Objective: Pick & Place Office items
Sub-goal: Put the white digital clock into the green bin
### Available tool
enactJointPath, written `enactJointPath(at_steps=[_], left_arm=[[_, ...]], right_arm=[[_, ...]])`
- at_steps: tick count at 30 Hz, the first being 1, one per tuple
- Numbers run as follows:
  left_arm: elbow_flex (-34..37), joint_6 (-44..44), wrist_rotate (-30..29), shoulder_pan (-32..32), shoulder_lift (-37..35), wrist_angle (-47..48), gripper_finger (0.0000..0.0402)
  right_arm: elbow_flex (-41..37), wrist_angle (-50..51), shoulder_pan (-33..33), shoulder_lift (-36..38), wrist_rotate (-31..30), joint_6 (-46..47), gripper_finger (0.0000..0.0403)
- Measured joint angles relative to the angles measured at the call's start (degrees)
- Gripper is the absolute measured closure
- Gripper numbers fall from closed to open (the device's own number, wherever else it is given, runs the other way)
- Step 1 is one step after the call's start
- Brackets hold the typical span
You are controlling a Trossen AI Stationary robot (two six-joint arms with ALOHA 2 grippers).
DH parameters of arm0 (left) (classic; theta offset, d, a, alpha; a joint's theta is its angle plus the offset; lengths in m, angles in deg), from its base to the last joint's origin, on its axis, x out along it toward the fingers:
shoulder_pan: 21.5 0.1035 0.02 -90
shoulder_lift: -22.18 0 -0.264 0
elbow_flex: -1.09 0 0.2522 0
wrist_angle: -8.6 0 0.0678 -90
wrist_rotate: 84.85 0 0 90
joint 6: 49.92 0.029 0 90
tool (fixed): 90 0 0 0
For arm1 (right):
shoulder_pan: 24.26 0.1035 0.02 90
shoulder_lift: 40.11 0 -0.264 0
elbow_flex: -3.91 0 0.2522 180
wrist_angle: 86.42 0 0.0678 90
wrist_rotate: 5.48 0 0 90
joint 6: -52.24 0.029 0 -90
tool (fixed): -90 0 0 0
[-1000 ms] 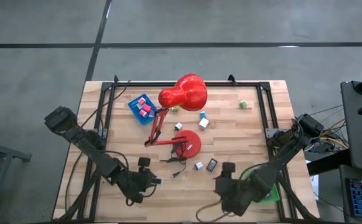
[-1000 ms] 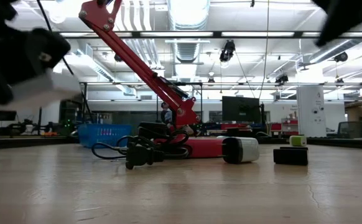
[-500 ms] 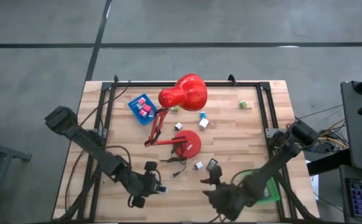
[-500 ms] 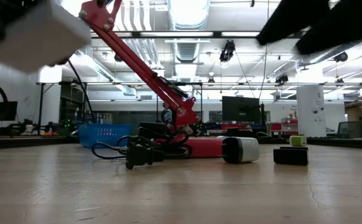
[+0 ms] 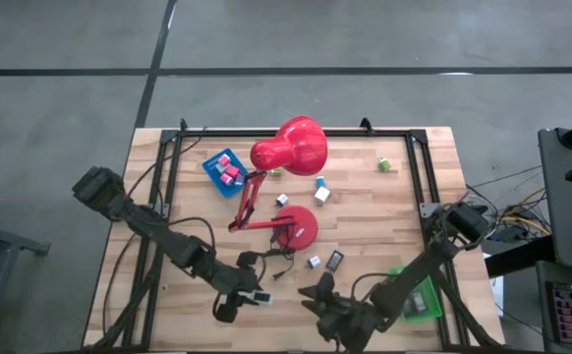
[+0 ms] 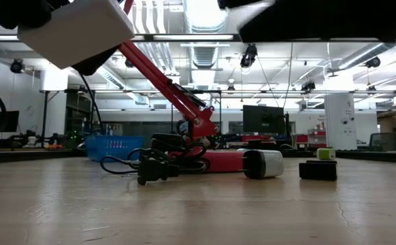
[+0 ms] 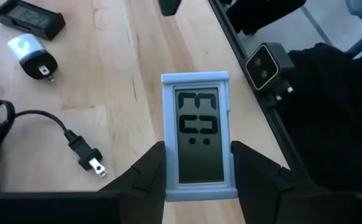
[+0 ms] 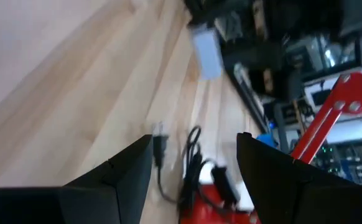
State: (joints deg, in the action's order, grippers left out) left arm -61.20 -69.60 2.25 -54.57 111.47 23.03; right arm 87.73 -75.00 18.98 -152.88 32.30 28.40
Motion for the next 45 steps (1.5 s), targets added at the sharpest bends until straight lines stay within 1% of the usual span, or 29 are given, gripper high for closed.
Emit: enactJointPath(at_steps=[5,8,13,17,25,38,41,45], left_arm=[[0.0,0.9,1.6,1.1,1.3,-1.2,0.0258],[0.0,1.5,1.9,1.5,1.3,-1.4,0.0258],[0.0,2.6,2.7,2.4,1.3,-2.4,0.0258],[0.0,3.5,3.3,3.4,1.3,-3.4,0.0258],[-0.8,5.5,5.1,5.3,1.3,-5.1,0.0258],[-2.1,7.6,6.8,7.3,1.3,-5.9,0.0258],[-2.1,7.7,6.9,7.4,1.3,-5.9,0.0258],[-2.1,8.0,7.0,7.5,1.3,-5.9,0.0258]], right_arm=[[0.0,-6.9,-1.8,0.0,4.4,-5.7,0.0177],[0.0,-9.4,-3.0,0.0,6.1,-8.1,0.0177],[0.0,-11.0,-4.9,0.0,10.3,-9.8,0.0177],[0.0,-11.6,-5.9,0.0,11.9,-10.6,0.0177],[0.0,-12.9,-6.8,0.0,13.7,-12.2,0.0177],[0.0,-13.0,-7.6,0.0,13.7,-12.1,0.0178],[0.0,-13.0,-8.2,0.0,13.7,-11.9,0.0188],[0.0,-13.0,-8.8,0.0,13.7,-12.1,0.0222]])
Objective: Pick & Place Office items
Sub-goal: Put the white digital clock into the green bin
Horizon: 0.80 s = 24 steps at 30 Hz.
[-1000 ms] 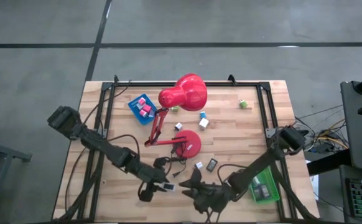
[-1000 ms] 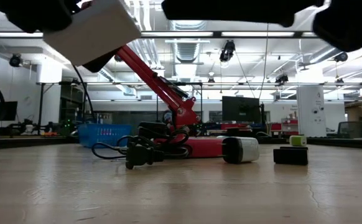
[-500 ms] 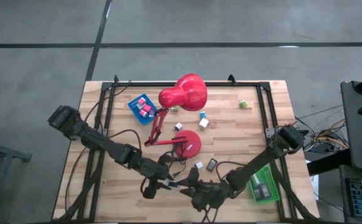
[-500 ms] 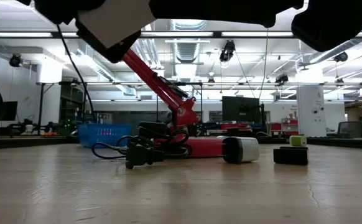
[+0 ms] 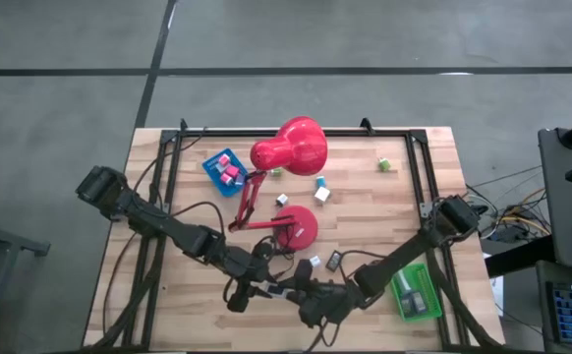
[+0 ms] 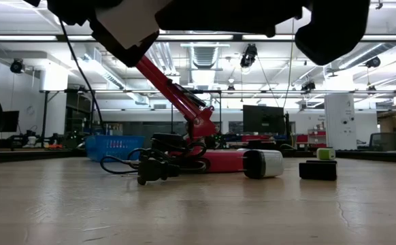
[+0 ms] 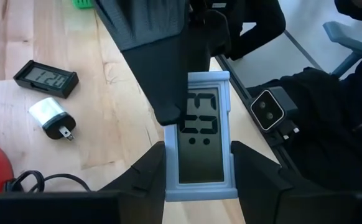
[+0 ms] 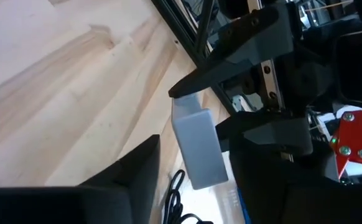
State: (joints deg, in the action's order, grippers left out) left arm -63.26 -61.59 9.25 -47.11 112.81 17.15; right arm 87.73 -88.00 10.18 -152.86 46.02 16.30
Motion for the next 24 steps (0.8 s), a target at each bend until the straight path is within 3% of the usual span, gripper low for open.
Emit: enactJointPath(at_steps=[9,24], left_arm=[[0.2,0.3,0.9,0.4,0.0,0.0,0.0258],[0.2,0.4,1.3,0.8,0.0,0.0,0.0258]], right_arm=[[0.0,0.5,-0.2,0.1,1.7,-2.2,0.0336],[0.0,0.3,-0.1,0.1,1.6,-1.1,0.0339]])
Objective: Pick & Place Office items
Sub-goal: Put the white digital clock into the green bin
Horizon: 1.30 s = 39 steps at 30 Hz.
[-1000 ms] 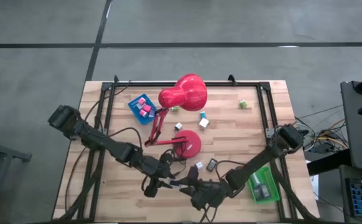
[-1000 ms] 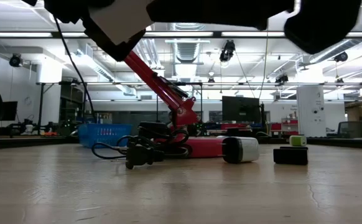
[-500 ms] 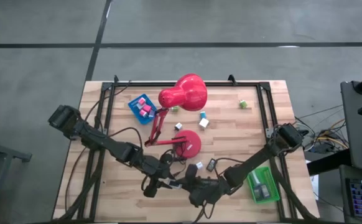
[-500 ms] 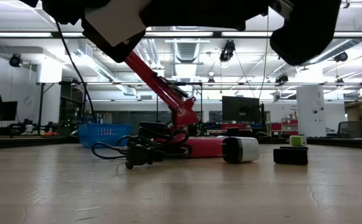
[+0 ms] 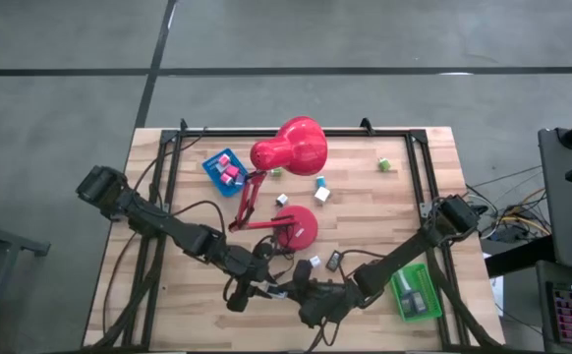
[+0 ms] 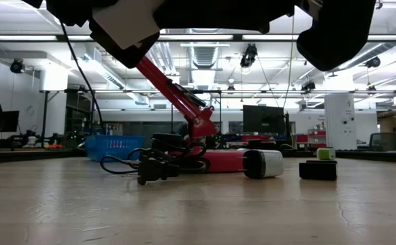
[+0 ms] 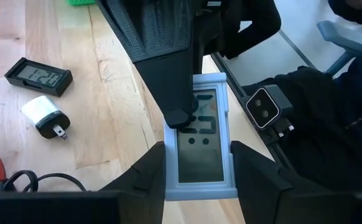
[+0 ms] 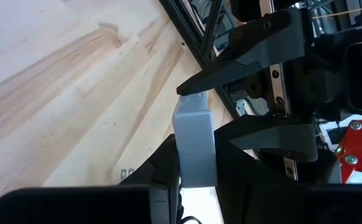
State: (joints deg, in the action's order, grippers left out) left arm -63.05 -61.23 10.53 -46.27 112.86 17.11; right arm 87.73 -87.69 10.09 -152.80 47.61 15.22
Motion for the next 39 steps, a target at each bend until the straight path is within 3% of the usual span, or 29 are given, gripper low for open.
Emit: enactJointPath(at_steps=[24,31,39], left_arm=[[0.1,7.8,-0.4,-0.3,0.0,-1.2,0.0270],[0.1,11.6,-1.1,-1.7,-0.1,-2.5,0.0201],[0.1,14.1,-0.4,-3.1,-0.7,-2.9,0.0194]], right_arm=[[0.0,-0.2,0.2,0.0,-0.5,3.8,0.0344],[0.0,0.3,0.2,-0.1,-0.4,5.3,0.0347],[0.0,1.4,0.4,-0.1,-0.6,6.5,0.0347]])
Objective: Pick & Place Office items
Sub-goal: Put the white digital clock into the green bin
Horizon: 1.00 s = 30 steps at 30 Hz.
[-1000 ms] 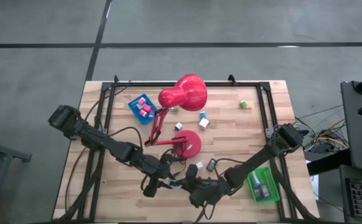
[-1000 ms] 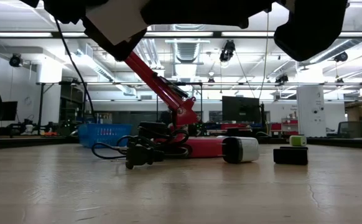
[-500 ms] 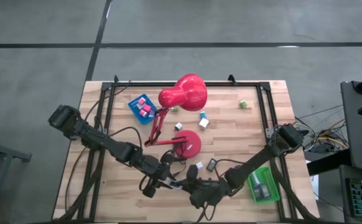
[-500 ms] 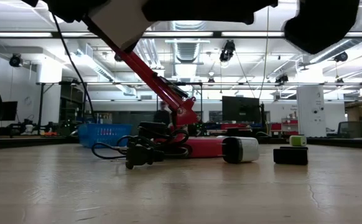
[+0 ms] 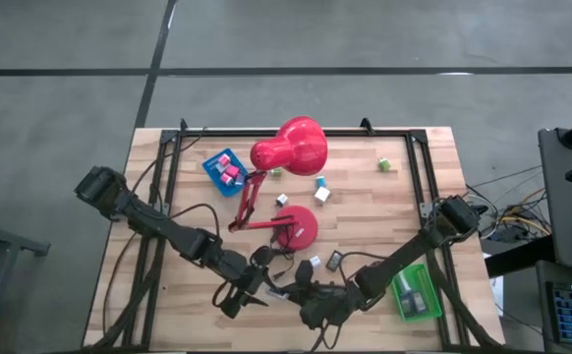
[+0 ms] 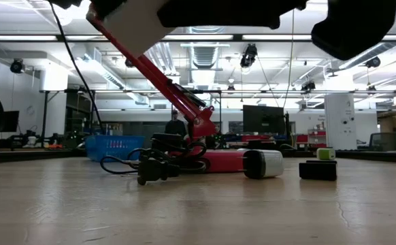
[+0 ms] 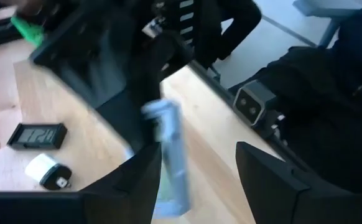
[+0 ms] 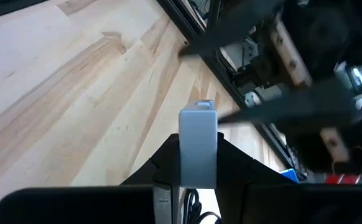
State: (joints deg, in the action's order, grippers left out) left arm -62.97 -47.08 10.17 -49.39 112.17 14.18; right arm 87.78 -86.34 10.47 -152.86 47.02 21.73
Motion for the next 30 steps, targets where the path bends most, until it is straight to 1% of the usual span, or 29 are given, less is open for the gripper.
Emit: enactJointPath(at_steps=[5,9,15,20,23,27,30], left_arm=[[0.0,0.7,-0.6,-0.5,-1.0,0.1,0.0192],[0.1,1.9,-3.9,-1.5,-2.1,0.4,0.0191],[0.9,4.1,-11.9,-4.4,-3.8,0.0,0.0192],[0.9,4.8,-18.9,-7.5,-4.8,0.0,0.0193],[0.9,5.1,-24.6,-9.5,-5.5,0.2,0.0193],[0.9,5.9,-30.2,-11.5,-6.4,1.0,0.0193],[0.9,6.2,-33.2,-12.6,-6.9,1.9,0.0193]], right_arm=[[0.0,2.2,0.2,0.0,0.0,2.9,0.0347],[0.0,5.6,0.7,0.0,0.0,7.1,0.0347],[0.0,10.7,2.7,0.0,0.0,14.8,0.0347],[0.0,16.1,4.9,0.0,0.0,23.6,0.0347],[0.1,19.1,6.4,0.0,-0.1,28.8,0.0347],[2.6,27.8,8.3,0.0,-0.6,36.5,0.0347],[5.0,34.9,9.8,0.0,-1.6,41.5,0.0347]])
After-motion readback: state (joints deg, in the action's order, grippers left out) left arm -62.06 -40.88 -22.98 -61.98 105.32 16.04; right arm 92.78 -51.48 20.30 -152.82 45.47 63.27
